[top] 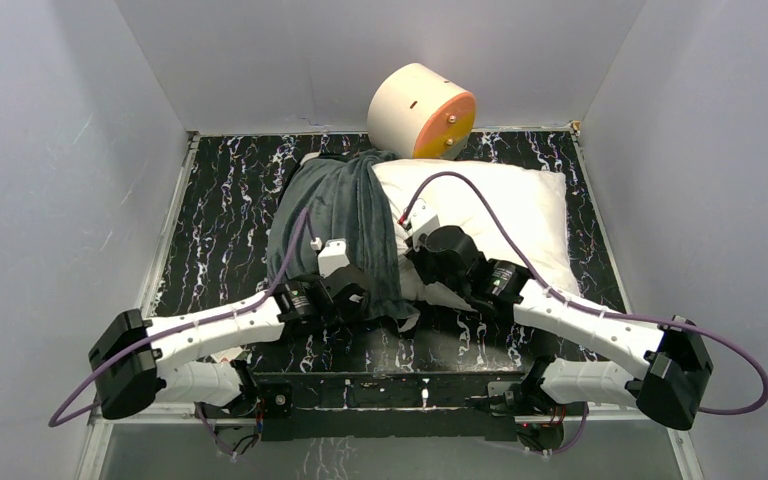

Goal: Remove the pillowcase from the pillow
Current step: Remove the pillow from the pillowcase.

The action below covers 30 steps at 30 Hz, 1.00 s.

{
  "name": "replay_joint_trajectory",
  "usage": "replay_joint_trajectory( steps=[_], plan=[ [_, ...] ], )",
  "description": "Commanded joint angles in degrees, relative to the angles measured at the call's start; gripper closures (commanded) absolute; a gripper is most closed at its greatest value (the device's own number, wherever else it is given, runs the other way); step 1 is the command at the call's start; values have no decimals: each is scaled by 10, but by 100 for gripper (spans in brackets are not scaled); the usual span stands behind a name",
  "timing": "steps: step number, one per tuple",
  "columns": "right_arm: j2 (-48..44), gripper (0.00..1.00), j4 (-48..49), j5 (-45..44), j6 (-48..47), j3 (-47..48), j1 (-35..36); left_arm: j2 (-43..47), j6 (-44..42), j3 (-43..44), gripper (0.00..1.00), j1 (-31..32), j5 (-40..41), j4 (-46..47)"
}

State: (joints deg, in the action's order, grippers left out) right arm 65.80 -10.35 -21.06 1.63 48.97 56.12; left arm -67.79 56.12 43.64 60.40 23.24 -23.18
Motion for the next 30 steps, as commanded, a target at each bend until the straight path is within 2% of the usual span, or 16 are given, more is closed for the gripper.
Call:
replay_joint_trajectory(
  steps=[1,4,5,9,11,14,16,17,19,20,23,26,30],
  plan=[
    [-38,100,19,17,52,27,-12,-39,-9,21,59,1,185,9],
    [-47,100,9,2,49,14,-30,-48,50,54,92,1,259,-97],
    [-50,100,6,-6,46,6,-37,-44,71,59,100,1,274,-135],
    [-63,100,-20,-15,31,-22,-83,-4,184,57,100,1,304,-300],
    [-74,100,-33,-6,23,-38,-97,25,192,52,100,1,298,-347],
    [-99,100,-40,-7,4,-61,-103,71,160,49,100,1,276,-364],
    [-116,100,-42,-3,-10,-68,-103,102,30,45,80,1,227,-284],
    [-123,100,-46,5,-15,-67,-103,115,-28,47,67,1,190,-225],
    [-138,100,-56,-3,-40,-65,-103,132,-65,68,42,1,128,-197],
    [-147,100,-59,-12,-49,-67,-103,139,-72,81,34,1,104,-185],
    [-170,100,-75,3,-85,-76,-103,155,-131,135,19,1,17,-143],
    [-184,100,-106,30,-117,-79,-103,150,-170,208,12,1,-18,-142],
    [-205,100,-133,44,-152,-76,-103,98,-183,312,2,0,88,-249]
  ],
)
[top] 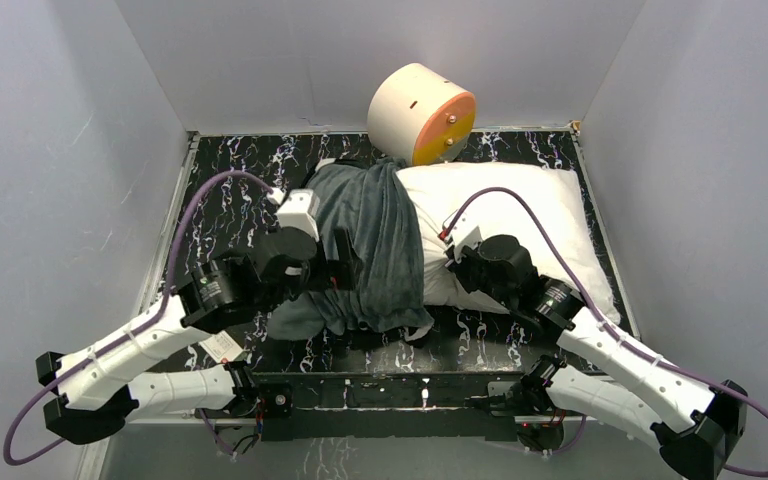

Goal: Remove the pillowcase from the pillow
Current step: Remove the pillow from the pillowcase.

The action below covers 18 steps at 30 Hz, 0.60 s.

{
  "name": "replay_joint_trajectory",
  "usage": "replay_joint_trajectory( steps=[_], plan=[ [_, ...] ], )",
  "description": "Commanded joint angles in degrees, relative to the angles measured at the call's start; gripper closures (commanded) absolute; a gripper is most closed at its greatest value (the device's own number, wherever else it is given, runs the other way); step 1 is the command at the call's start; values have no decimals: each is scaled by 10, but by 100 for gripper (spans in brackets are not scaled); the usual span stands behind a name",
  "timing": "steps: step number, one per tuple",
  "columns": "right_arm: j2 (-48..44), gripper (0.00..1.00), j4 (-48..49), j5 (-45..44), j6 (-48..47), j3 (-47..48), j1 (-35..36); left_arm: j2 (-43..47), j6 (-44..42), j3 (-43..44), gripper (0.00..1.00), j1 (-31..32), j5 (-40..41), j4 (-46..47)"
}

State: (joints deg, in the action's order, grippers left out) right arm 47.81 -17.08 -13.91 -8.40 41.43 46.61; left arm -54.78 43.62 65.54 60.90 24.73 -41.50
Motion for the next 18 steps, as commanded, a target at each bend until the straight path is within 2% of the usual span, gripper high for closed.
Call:
replay_joint_trajectory(
  steps=[1,2,4,7,11,14,18],
  plan=[
    [-32,100,-67,-32,-55,1,-8,-48,-56,118,2,-5,108,-94],
    [-38,100,-68,-35,-58,1,-9,-59,-49,125,2,-4,145,-110],
    [-50,100,-80,-24,-75,0,-8,-58,-72,96,2,-6,184,-67],
    [-60,100,-98,-4,-88,0,-9,-55,-89,63,1,-54,172,-1],
    [-67,100,-124,51,-97,22,-8,-67,-107,39,2,-233,13,32],
    [-79,100,-130,83,-103,26,-8,-60,-127,-1,2,-329,-104,83],
    [-97,100,-124,112,-104,20,-9,-84,-146,-63,2,-453,-318,153]
  ],
)
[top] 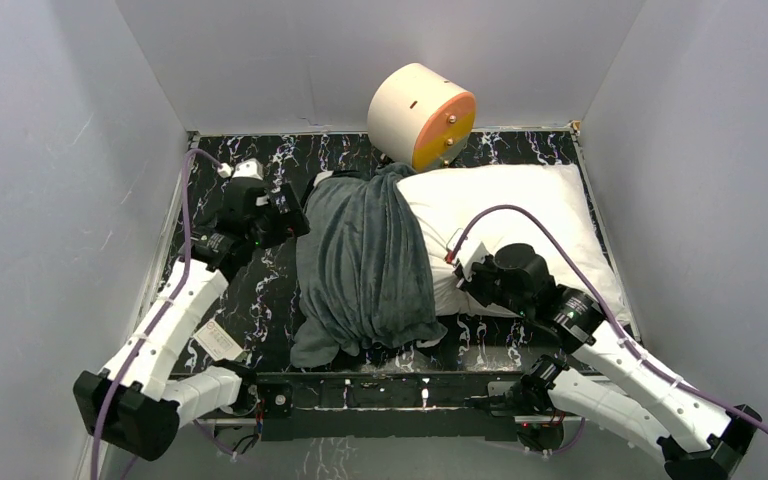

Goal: Remove the pillowcase from the pillow
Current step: Remove the pillow from the pillowcase.

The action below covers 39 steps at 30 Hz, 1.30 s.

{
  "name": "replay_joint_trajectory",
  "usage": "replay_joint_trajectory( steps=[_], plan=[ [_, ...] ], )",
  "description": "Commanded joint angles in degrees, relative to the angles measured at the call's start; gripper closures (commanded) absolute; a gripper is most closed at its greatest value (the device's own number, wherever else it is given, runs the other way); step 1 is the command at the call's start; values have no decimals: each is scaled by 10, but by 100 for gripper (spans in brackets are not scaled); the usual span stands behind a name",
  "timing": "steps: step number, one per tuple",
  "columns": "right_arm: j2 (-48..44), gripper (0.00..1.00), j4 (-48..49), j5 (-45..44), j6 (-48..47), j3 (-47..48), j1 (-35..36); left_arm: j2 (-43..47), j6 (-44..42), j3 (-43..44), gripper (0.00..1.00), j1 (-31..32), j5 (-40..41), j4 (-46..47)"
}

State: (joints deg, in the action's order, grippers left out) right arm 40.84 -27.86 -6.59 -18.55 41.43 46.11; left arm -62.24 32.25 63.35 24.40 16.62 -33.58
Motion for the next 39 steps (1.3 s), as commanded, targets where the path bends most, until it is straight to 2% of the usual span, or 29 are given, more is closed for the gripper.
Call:
replay_joint_trajectory(
  steps=[1,3,10,14,18,21,24,29,37,39],
  plan=[
    [-29,100,-16,46,-3,19,-3,-14,-22,-56,2,-122,-296,89],
    [-30,100,-15,51,-2,18,-3,-14,2,-92,2,-167,-370,144],
    [-12,100,-8,46,5,16,-3,-22,89,-224,2,-281,-536,302],
    [1,100,-6,53,10,15,-3,-20,139,-293,2,-321,-584,386],
    [11,100,-4,56,17,16,-3,-26,169,-345,2,-328,-615,446],
    [16,100,-1,54,22,17,-3,-21,189,-384,2,-328,-591,462],
    [18,100,6,55,27,13,-3,-19,267,-453,2,-328,-604,568],
    [28,100,8,56,30,17,-3,7,302,-491,2,-328,-556,568],
    [32,100,8,59,34,14,-3,90,318,-523,2,-329,-494,507],
    [33,100,6,60,34,16,-4,112,306,-502,2,-329,-445,423]
  ],
)
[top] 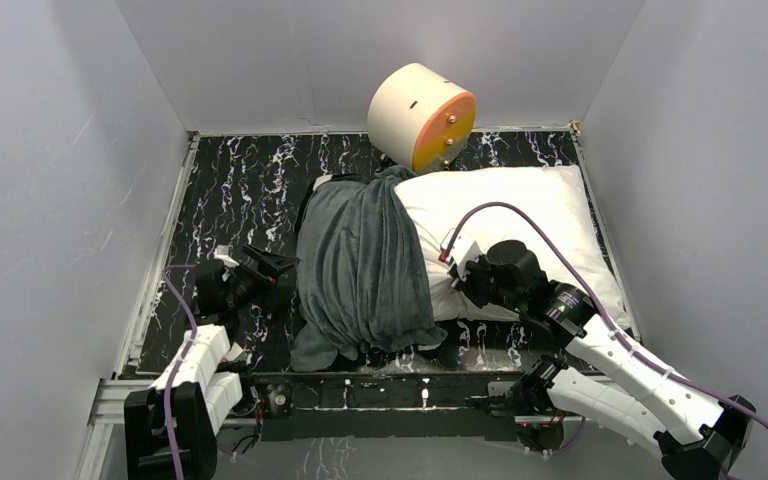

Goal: Remove the pillowcase from the pillow
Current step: Remove the pillow from the pillowcase.

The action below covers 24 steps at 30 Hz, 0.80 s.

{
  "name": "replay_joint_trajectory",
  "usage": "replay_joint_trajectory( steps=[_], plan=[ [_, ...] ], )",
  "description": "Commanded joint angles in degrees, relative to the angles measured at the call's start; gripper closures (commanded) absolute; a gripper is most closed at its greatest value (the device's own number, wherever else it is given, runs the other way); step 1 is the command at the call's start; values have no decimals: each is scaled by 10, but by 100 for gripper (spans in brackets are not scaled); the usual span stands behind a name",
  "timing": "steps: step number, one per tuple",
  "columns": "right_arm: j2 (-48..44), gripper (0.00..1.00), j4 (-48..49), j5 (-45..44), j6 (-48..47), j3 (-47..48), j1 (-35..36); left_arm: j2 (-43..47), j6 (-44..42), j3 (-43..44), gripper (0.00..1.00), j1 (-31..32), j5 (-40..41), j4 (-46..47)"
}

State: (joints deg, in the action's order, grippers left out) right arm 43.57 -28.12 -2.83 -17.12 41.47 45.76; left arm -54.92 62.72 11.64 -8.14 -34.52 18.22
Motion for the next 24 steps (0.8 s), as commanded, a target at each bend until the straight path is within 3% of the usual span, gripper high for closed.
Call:
replay_joint_trajectory(
  steps=[1,4,6,11,16,19,24],
  plan=[
    [5,100,6,22,20,17,0,46,-9,30,2,-4,111,-144],
    [4,100,-2,20,21,19,0,42,-38,78,2,-4,176,-255],
    [-2,100,1,20,22,16,0,39,-36,83,3,-3,189,-280],
    [-3,100,4,23,24,13,0,32,-18,52,18,-3,137,-211],
    [-1,100,5,22,24,12,0,-49,-25,43,24,-2,17,-74],
    [3,100,8,24,25,12,0,-94,14,27,24,2,-64,85],
    [13,100,12,24,30,11,0,-140,51,28,24,39,-119,222]
  ],
)
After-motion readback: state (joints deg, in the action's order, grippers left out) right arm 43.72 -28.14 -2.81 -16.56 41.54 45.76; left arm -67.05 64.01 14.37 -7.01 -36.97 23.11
